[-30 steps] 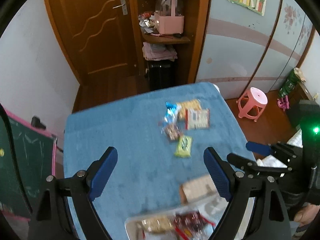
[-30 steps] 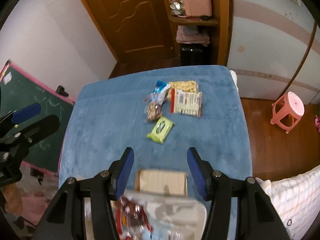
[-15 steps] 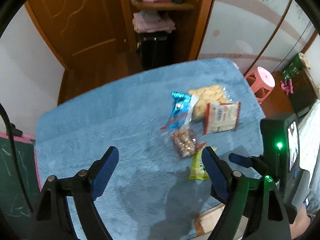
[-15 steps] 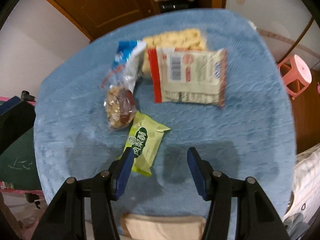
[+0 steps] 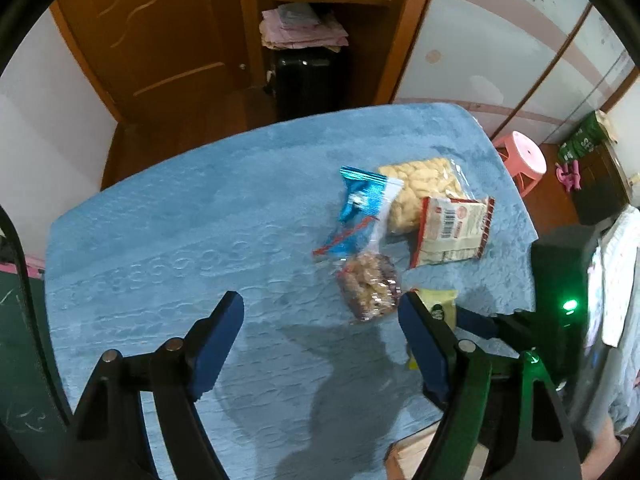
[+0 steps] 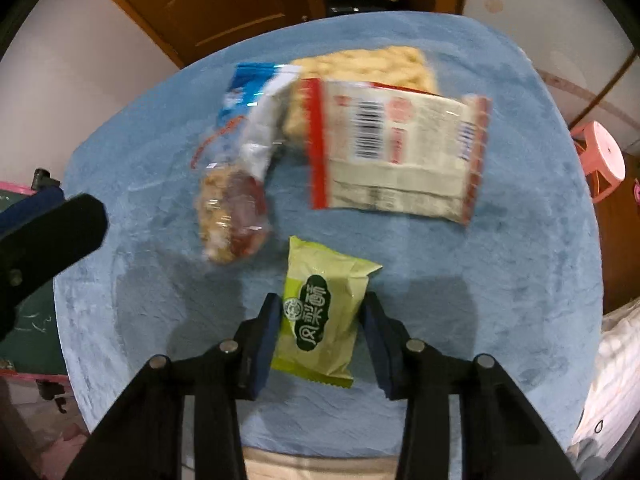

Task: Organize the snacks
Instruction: 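Grasp the green cake packet with the right tool while the left tool grasps the small clear nut bag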

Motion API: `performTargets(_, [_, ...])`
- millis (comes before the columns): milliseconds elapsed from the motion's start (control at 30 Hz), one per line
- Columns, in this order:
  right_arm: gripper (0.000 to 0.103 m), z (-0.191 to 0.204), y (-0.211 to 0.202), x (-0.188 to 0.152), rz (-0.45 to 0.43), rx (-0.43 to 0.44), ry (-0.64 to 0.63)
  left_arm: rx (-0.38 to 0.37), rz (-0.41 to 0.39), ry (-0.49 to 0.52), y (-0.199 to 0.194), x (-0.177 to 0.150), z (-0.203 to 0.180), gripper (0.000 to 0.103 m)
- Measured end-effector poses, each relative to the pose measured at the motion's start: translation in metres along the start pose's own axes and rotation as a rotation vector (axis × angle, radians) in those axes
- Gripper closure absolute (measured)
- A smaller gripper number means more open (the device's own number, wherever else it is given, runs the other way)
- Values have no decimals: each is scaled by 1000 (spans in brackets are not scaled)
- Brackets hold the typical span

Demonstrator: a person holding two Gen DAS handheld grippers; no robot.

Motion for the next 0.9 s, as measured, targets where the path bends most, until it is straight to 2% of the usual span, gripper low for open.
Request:
performTargets(233, [62, -38, -10, -4, -29, -21, 64, -8, 38, 8, 31, 11, -27, 25])
performTargets(400, [62, -54, -12, -6, -39, 0, 95, 9, 92, -48, 63, 18, -32, 25])
performTargets(433, [62, -56, -12, -8, -40, 6, 95, -6, 97, -59, 66, 19, -31, 30])
performTargets(467, [62, -58, -13, -9, -41, 9, 94, -33, 100, -82, 70, 19, -30, 31])
performTargets(533, [62, -62, -14, -9, -41, 12, 90, -29, 73, -93, 69, 18, -31, 37])
performTargets(600, [62, -66, -16, -12, -40, 22, 90, -8, 58, -78, 65, 15, -33, 51])
performTargets(633, [62, -66, -17, -14, -39, 29, 89, -11, 45, -68, 61, 14, -34, 65])
performTargets(733, [62, -64, -26, -14, -49, 44, 80, -60, 57, -77, 50, 6, -30, 66])
performTargets(900, [62, -58, -60, -25, -95, 72, 45, -131, 16, -96, 10, -25, -16, 66])
Point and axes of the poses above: each gripper's, at about its wrist camera, not at the fingertips, and y roughly the way its jaws point, z to its left, x to its top, the point moved 1 cm from there along y, roughly the way its jaws point, and after that the axes turned 9 degrees about z, right-handed, at the moved point
